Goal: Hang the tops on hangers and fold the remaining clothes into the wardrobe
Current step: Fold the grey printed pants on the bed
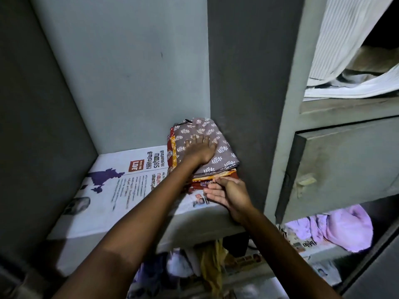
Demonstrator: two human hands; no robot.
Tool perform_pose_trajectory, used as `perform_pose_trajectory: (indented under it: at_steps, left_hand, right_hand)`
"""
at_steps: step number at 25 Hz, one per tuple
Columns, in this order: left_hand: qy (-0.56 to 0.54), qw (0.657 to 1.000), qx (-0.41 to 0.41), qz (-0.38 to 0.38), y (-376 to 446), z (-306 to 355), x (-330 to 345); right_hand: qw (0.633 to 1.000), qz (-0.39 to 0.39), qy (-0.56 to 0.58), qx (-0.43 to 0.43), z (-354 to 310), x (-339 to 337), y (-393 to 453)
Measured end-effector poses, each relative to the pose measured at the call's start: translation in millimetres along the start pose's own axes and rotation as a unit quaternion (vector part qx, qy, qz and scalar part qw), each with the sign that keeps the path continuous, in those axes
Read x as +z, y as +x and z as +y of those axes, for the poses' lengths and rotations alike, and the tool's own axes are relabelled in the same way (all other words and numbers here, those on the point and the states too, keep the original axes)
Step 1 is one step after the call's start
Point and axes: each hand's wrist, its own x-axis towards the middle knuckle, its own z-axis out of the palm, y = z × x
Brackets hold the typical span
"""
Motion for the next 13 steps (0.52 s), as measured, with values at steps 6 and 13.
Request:
perform_pose_trajectory:
  at_steps: [6,13]
  left_hand:
    - [-0.049,0.998,-0.006,0.047,-97,14,15]
    - [-0.515,0.828,-0.122,0.186,-242,71,28]
  right_hand:
    - [0.997,-0.077,-0.028,0.005,10,-26,-40]
    - [0.981,-0.106,-0.137,-0.087,7,-56,-95]
